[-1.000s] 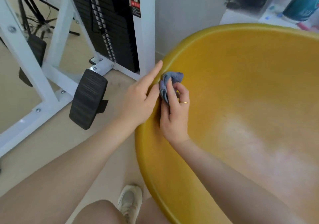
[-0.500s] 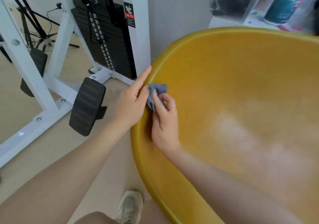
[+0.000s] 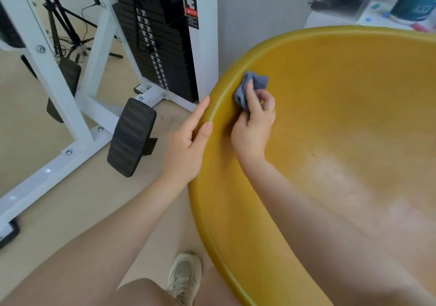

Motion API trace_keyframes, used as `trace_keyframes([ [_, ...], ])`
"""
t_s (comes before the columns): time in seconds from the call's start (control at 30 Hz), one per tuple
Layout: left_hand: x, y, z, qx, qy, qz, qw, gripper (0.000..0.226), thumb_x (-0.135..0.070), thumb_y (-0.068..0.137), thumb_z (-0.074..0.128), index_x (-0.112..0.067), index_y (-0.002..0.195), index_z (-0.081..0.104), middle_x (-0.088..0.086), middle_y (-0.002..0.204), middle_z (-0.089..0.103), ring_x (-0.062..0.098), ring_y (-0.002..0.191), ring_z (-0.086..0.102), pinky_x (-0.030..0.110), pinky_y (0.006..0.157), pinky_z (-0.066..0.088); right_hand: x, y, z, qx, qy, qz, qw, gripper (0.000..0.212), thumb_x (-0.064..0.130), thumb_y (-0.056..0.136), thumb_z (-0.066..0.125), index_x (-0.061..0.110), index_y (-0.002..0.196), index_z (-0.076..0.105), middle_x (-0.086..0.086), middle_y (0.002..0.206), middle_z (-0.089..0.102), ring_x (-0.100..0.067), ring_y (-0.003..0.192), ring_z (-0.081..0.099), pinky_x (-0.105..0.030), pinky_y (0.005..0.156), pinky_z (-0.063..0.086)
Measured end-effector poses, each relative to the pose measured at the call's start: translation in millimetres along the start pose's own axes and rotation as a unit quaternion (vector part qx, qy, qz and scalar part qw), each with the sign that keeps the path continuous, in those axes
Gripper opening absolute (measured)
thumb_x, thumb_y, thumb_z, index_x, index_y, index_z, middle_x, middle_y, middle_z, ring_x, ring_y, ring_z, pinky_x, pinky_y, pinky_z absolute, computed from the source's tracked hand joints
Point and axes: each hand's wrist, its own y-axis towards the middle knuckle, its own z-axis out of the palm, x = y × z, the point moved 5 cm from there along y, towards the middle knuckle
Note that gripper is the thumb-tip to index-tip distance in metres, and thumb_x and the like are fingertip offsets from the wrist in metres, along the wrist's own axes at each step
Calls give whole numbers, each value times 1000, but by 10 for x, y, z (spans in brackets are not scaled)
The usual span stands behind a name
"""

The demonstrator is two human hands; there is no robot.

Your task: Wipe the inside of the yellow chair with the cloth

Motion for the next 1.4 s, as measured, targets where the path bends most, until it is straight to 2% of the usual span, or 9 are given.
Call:
trace_keyframes([
  [0.13, 10, 9, 2, 9, -6, -11, 1000, 41, -23, 99, 40, -56, 121, 29, -23, 132, 42, -13, 115, 44, 3, 96, 34, 20, -779, -79, 128, 24, -76, 989, 53, 0, 77, 37, 14, 126, 54, -16, 113, 47, -30, 99, 46, -29, 92, 36],
  [0.23, 6, 9, 9, 6, -3, -11, 1000, 41, -21, 100, 39, -52, 124, 30, -27, 130, 39, -21, 108, 43, -2, 93, 33, -18, -1065, -138, 193, 10, -109, 975, 53, 5, 79, 35, 22, 128, 45, -4, 118, 39, -23, 100, 42, -23, 93, 32],
  [0.4, 30, -1, 15, 2, 9, -3, 1000, 38, -24, 100, 39, -46, 130, 28, -40, 120, 34, -32, 103, 38, -5, 88, 33, -182, -357, -26, 81, -30, -96, 992, 55, -8, 76, 34, 10, 123, 55, -27, 110, 49, -35, 96, 46, -23, 90, 30],
  [0.57, 6, -3, 30, 0, 27, -2, 1000, 38, -25, 99, 39, -45, 129, 26, -42, 114, 30, -37, 95, 35, -10, 80, 32, -236, 123, -16, -14, -19, -13, 1000, 61, -14, 71, 35, 5, 125, 54, -24, 109, 49, -36, 96, 48, -10, 90, 26],
  [0.73, -2, 5, 2, -12, 29, 18, 999, 41, -18, 100, 40, -37, 134, 28, -38, 119, 35, -34, 103, 37, -5, 89, 30, 15, -551, -44, 120, 53, -88, 987, 50, 0, 78, 38, 1, 126, 53, -7, 97, 42, -22, 93, 47, -27, 86, 39],
  [0.87, 10, -4, 17, -14, 22, 13, 1000, 42, -16, 100, 40, -35, 135, 28, -40, 117, 36, -31, 104, 39, -4, 89, 31, 55, -1185, -165, 231, 57, -139, 961, 48, 4, 83, 38, 13, 130, 44, -8, 107, 41, -31, 94, 49, -41, 83, 44],
  [0.97, 8, -12, 12, -21, 24, 19, 999, 43, -15, 100, 40, -31, 138, 29, -39, 116, 35, -34, 101, 38, -6, 86, 30, -42, -932, -113, 199, 28, -149, 968, 52, -1, 79, 37, 13, 128, 46, -10, 108, 42, -31, 95, 47, -38, 87, 41],
  [1.2, 25, -24, 20, -17, 23, 6, 1000, 43, -21, 100, 40, -26, 142, 32, -38, 119, 31, -37, 98, 34, -8, 86, 29, -221, -88, -11, 32, -20, -8, 999, 58, -10, 75, 35, 5, 128, 52, -24, 106, 48, -37, 96, 49, -31, 91, 38],
  [1.4, 21, -60, 16, -16, 38, -2, 999, 47, -20, 100, 40, -30, 144, 27, -30, 117, 40, -30, 92, 44, -4, 84, 35, 34, -980, -115, 189, 8, -103, 977, 55, 4, 76, 35, 3, 129, 50, -20, 98, 49, -31, 89, 49, -38, 79, 43],
])
